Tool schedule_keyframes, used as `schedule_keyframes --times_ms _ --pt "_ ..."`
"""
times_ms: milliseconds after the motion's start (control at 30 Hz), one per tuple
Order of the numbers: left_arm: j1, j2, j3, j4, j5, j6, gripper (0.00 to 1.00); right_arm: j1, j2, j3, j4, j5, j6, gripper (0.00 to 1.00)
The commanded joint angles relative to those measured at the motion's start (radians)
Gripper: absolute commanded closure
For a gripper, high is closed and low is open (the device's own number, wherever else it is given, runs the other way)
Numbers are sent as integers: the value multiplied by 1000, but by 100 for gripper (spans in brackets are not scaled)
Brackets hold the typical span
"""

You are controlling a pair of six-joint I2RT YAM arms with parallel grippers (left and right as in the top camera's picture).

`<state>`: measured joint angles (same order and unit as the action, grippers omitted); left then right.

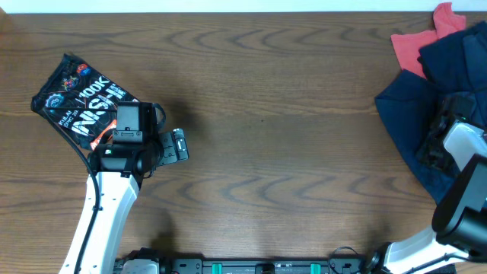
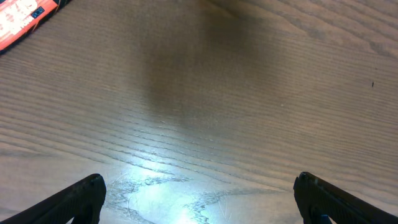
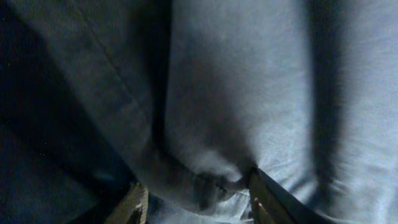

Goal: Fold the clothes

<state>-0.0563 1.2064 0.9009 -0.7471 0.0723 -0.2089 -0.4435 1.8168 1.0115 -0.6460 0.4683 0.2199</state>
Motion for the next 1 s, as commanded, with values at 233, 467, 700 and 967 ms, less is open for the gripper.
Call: schedule_keyframes --times_ms 233,467,700,967 --pt "-4 -1 23 0 -1 9 2 -8 -18 14 -30 23 38 99" --pt "-4 -1 23 0 -1 9 2 -9 -161 31 -53 26 33 92" --pt "-4 -1 23 0 -1 9 2 -9 -182 27 -50 -16 26 85" --pt "-4 -1 23 0 -1 9 2 -9 -101 26 -50 -46 26 73"
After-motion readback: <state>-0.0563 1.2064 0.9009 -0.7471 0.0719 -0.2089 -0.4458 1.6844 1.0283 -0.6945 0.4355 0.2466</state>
